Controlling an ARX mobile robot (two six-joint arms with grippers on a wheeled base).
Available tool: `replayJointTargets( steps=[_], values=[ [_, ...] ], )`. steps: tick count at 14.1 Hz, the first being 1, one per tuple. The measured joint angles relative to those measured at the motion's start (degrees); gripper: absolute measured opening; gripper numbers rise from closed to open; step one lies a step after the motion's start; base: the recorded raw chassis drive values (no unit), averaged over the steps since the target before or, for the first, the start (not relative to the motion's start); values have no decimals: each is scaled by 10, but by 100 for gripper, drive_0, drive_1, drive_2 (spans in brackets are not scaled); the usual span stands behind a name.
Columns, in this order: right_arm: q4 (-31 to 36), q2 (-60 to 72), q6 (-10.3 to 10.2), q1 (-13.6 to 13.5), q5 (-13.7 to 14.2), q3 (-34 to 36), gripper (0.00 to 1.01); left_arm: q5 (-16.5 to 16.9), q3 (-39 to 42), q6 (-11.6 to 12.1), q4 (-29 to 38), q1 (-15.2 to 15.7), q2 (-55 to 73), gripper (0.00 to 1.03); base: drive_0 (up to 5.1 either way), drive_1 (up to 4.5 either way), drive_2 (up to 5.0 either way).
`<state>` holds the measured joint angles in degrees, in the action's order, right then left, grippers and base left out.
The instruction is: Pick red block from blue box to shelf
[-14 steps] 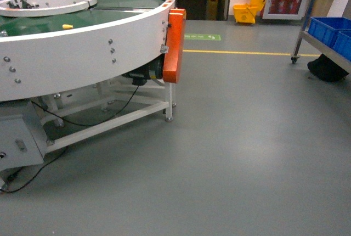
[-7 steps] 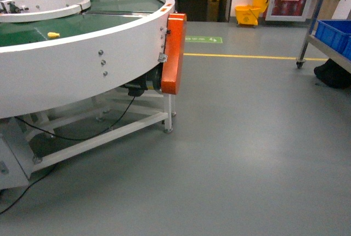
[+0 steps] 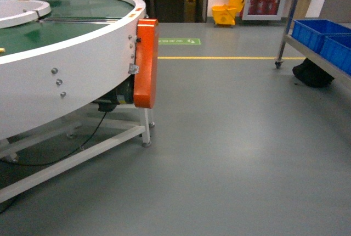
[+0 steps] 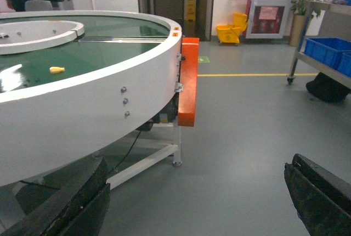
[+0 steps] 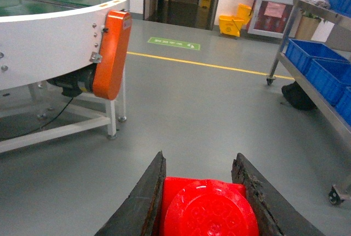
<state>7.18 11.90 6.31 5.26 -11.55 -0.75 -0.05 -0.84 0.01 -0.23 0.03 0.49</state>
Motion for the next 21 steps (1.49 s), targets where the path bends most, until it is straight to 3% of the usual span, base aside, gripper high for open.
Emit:
replayJointTargets(
  steps=[21],
  values=[
    [0, 0, 0, 0, 0, 0, 29, 0, 0, 0, 0, 0, 0, 98, -158, -158, -158]
  ],
)
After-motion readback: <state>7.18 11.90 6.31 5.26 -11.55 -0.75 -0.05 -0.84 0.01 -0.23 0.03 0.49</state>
